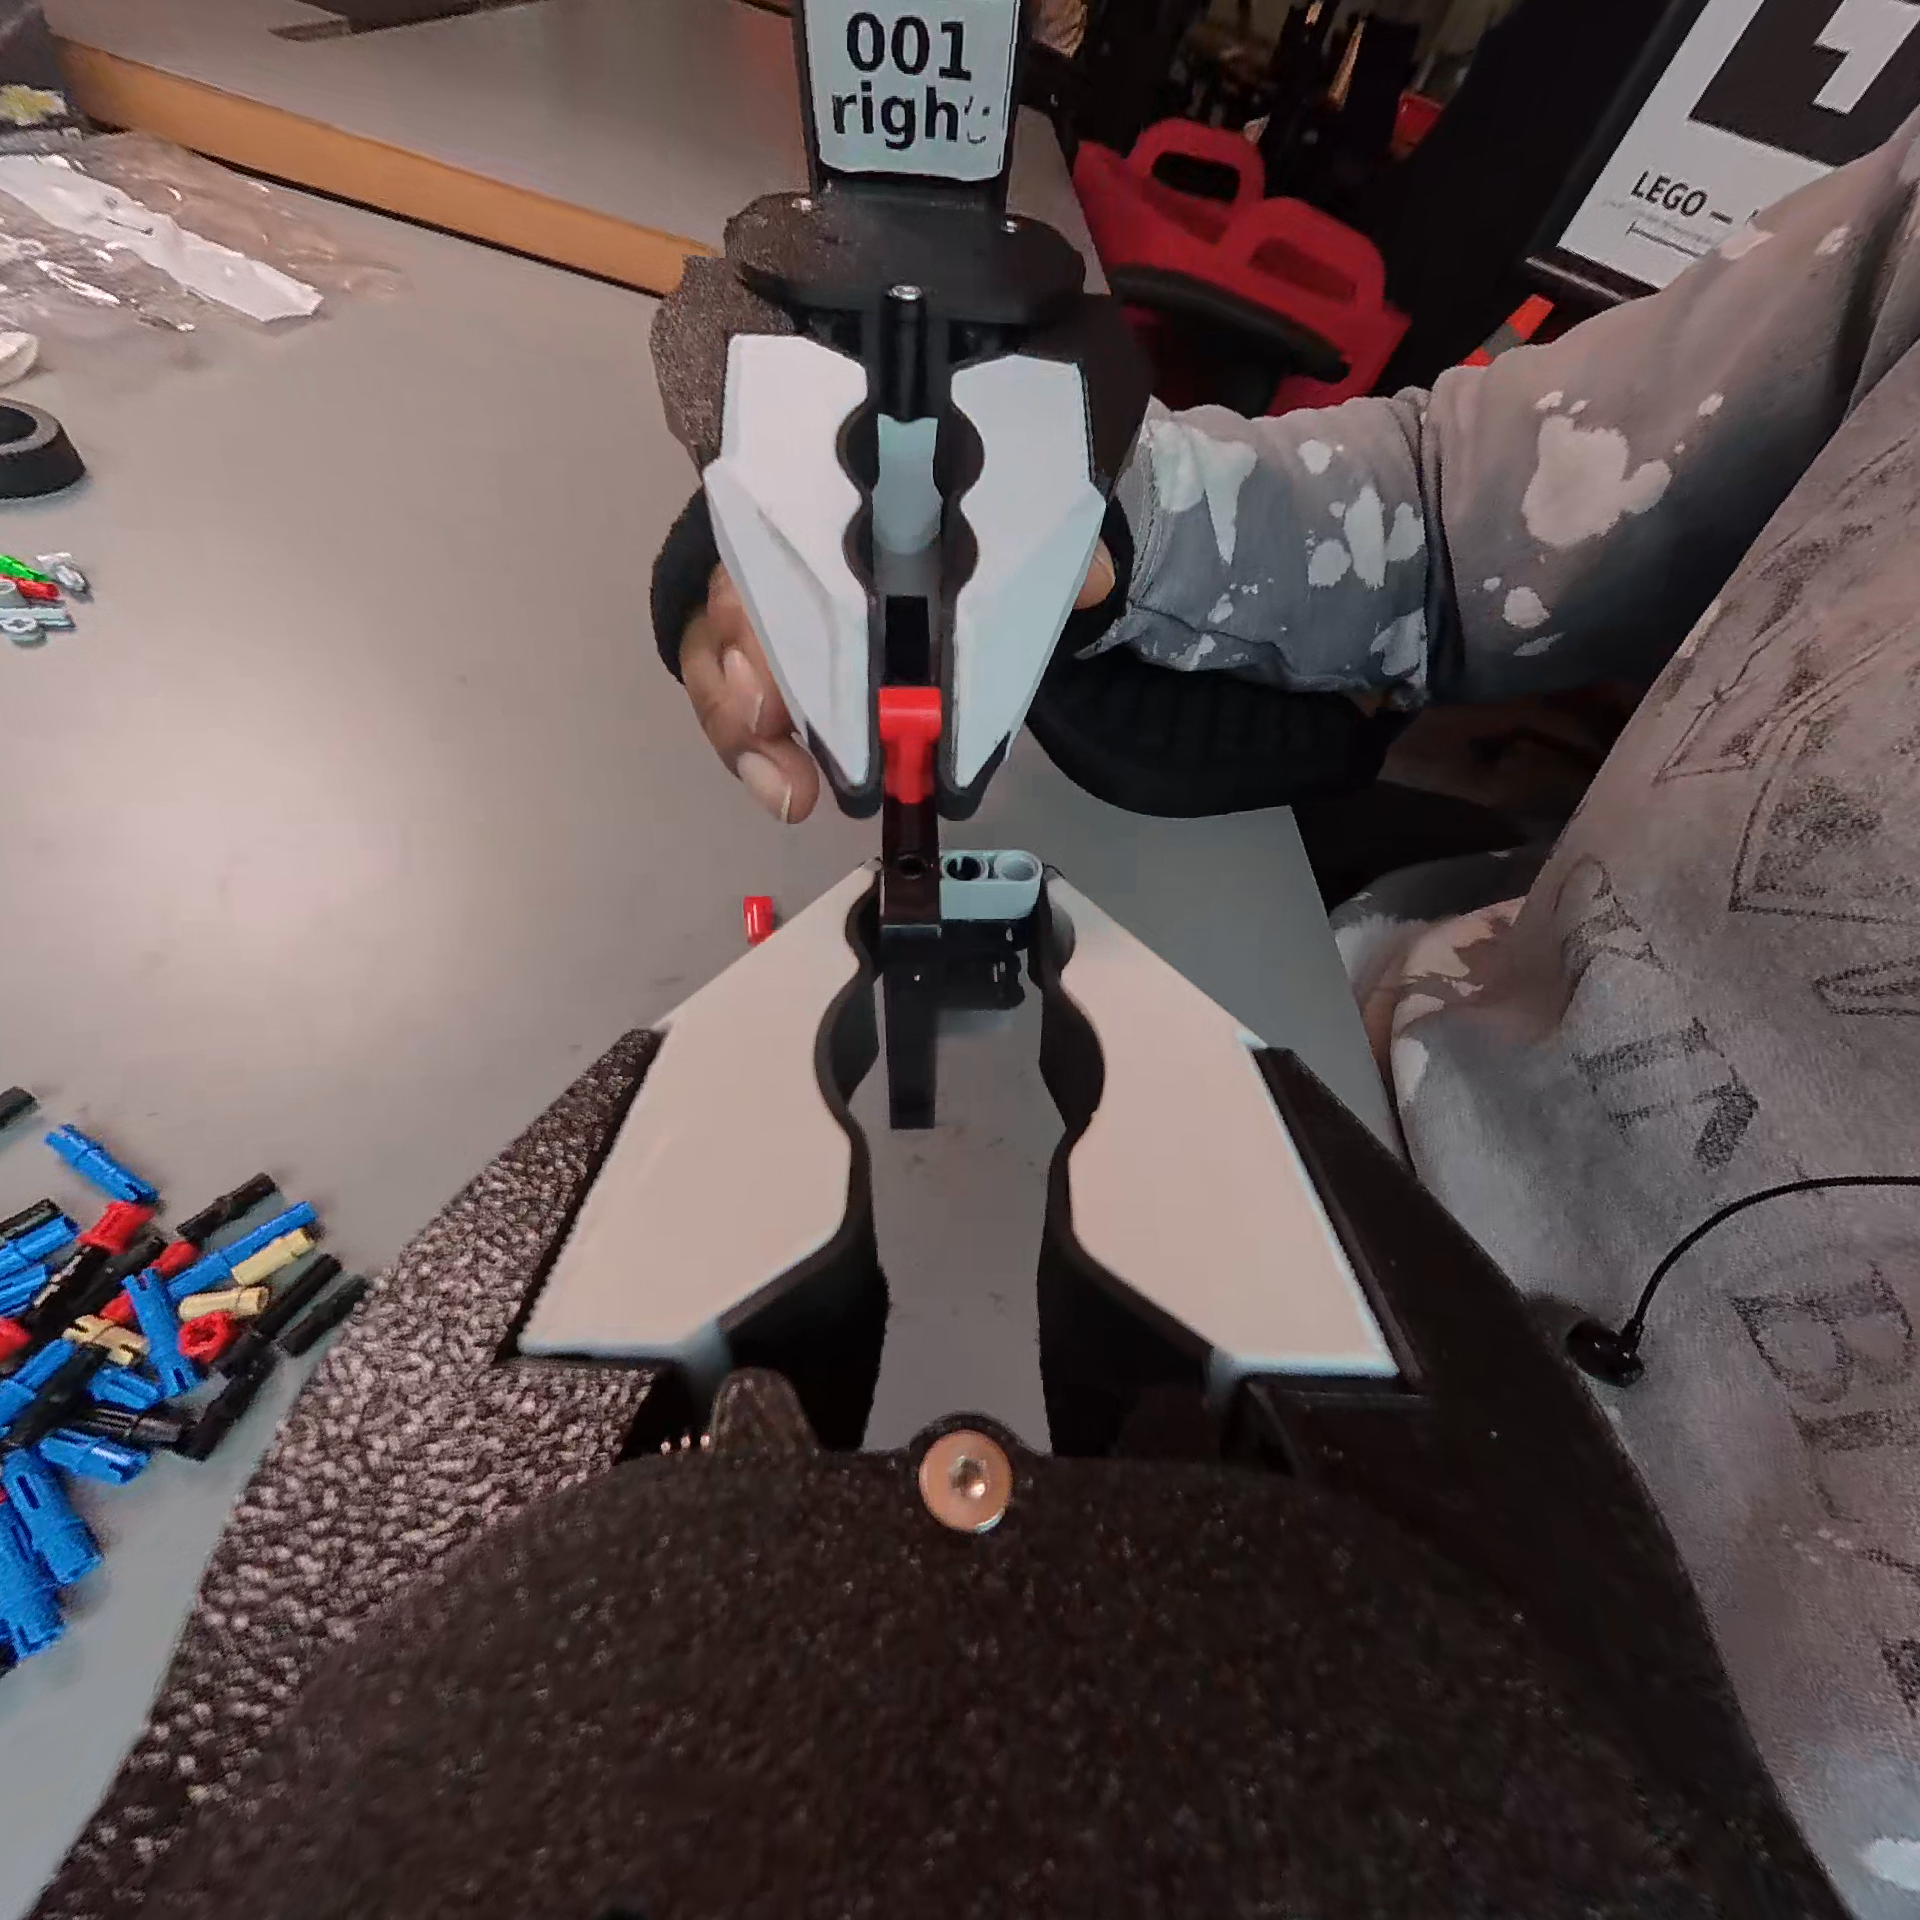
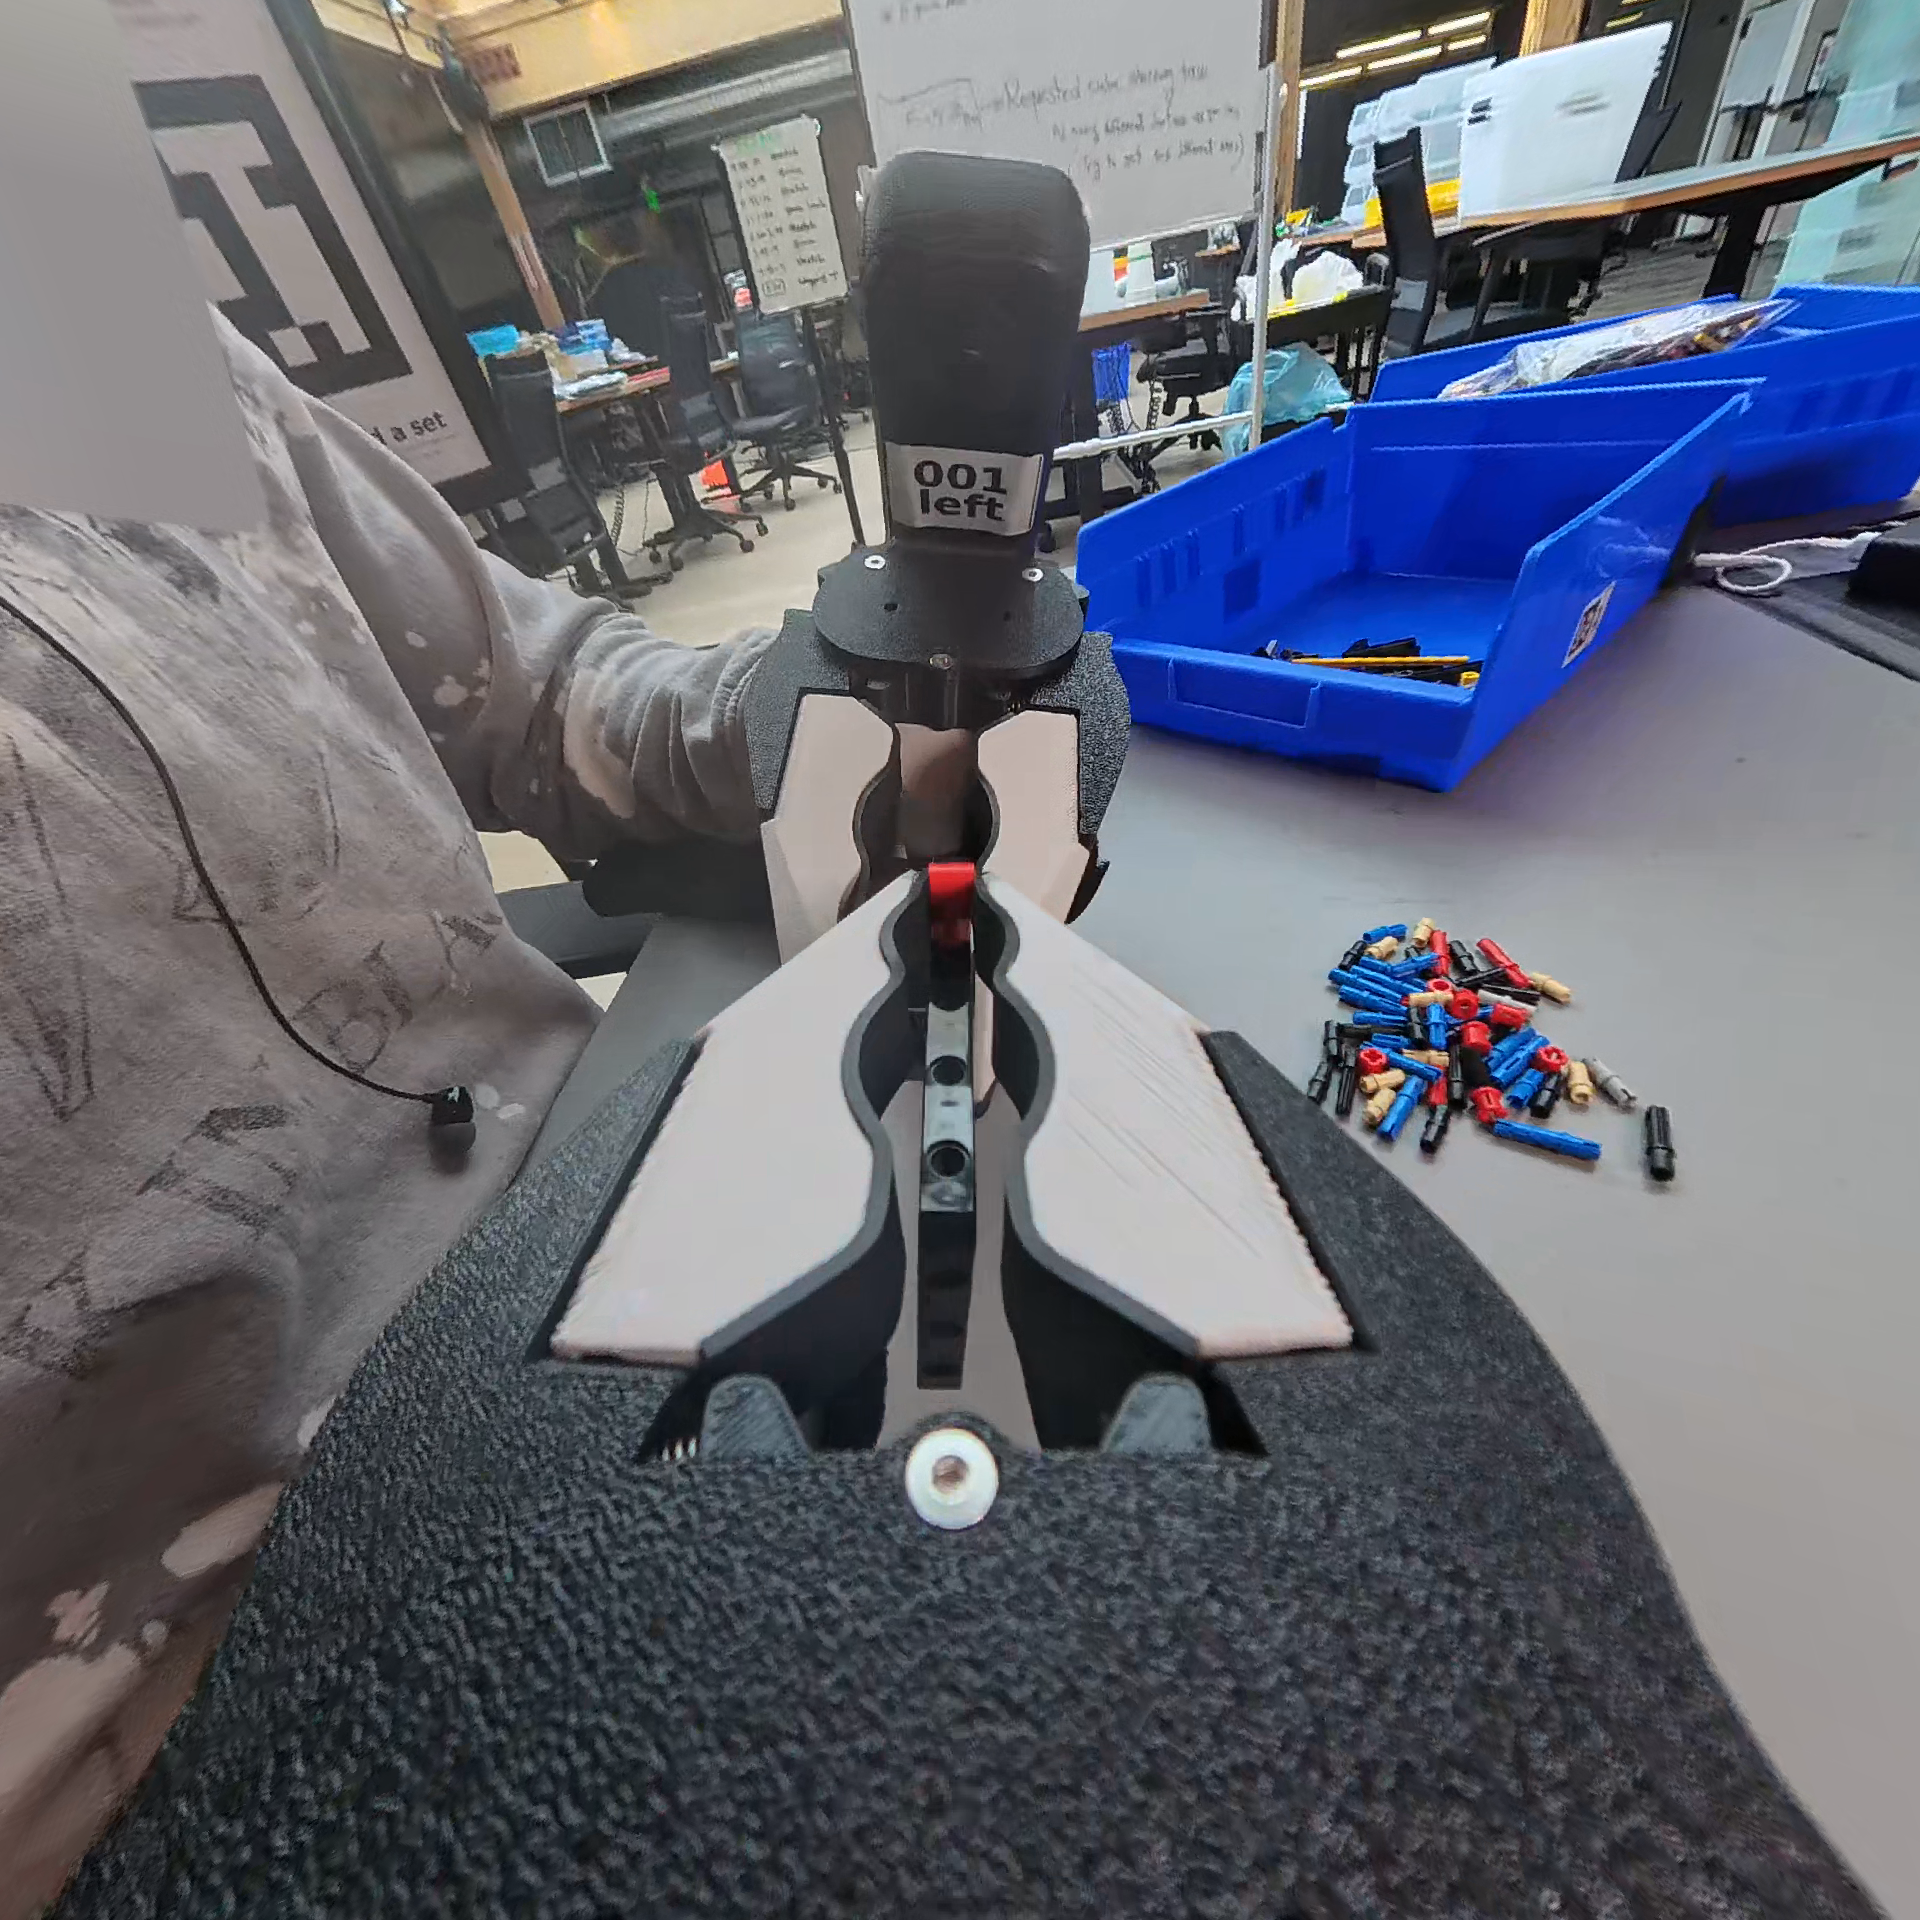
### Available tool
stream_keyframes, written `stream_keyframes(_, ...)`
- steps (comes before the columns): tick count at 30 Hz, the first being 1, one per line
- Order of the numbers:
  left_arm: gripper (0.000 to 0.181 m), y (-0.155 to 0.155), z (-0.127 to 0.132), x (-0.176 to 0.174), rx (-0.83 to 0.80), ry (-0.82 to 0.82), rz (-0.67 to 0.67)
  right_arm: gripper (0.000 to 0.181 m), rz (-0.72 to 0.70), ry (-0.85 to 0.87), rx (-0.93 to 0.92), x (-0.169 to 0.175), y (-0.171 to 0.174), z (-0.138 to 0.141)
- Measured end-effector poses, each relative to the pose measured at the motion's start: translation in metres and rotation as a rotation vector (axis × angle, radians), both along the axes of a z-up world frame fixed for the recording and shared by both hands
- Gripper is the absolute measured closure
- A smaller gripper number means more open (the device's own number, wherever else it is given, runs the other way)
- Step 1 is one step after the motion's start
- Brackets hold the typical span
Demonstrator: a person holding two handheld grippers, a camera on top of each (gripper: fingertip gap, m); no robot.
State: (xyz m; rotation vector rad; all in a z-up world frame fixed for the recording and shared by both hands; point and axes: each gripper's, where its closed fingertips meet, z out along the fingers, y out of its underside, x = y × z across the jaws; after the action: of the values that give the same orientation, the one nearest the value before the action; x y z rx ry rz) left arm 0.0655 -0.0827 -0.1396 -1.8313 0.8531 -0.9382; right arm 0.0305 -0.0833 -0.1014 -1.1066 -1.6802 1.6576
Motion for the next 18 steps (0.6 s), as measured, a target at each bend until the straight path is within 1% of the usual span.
stream_keyframes(4,0.156,-0.005,-0.006,0.003,-0.101,-0.002,-0.029,0.175,0.039,-0.012,-0.042,0.002,-0.001,-0.004)
stream_keyframes(7,0.155,-0.005,-0.001,0.005,-0.152,-0.049,-0.046,0.175,0.053,0.004,-0.085,0.004,0.002,0.002)
stream_keyframes(8,0.156,-0.005,-0.001,0.006,-0.164,-0.041,-0.054,0.174,0.048,0.019,-0.102,0.004,0.004,0.006)
stream_keyframes(9,0.163,-0.009,-0.017,0.006,-0.190,0.041,-0.072,0.174,0.022,0.150,-0.241,0.008,0.018,0.039)
stream_keyframes(10,0.162,-0.018,-0.040,0.008,-0.233,0.125,-0.105,0.174,0.019,0.219,-0.345,0.018,0.036,0.068)
stream_keyframes(11,0.160,-0.026,-0.050,0.014,-0.283,0.102,-0.130,0.175,-0.043,0.268,-0.282,0.026,0.054,0.083)
stream_keyframes(12,0.159,-0.028,-0.047,0.016,-0.311,0.059,-0.127,0.175,-0.116,0.260,-0.161,0.029,0.065,0.083)
stream_keyframes(13,0.157,-0.023,-0.036,0.012,-0.284,0.041,-0.111,0.174,-0.159,0.232,-0.104,0.031,0.072,0.081)
stream_keyframes(14,0.157,-0.014,-0.024,0.006,-0.246,0.026,-0.083,0.175,-0.194,0.188,-0.074,0.032,0.077,0.072)
stream_keyframes(15,0.157,-0.007,-0.015,0.002,-0.230,0.015,-0.063,0.174,-0.245,0.132,-0.021,0.029,0.084,0.055)
stream_keyframes(16,0.157,-0.003,-0.013,0.000,-0.226,0.011,-0.050,0.174,-0.275,0.062,0.031,0.026,0.088,0.034)
stream_keyframes(18,0.156,0.003,-0.018,-0.004,-0.244,0.001,-0.023,0.174,-0.296,-0.056,0.091,0.023,0.093,-0.002)
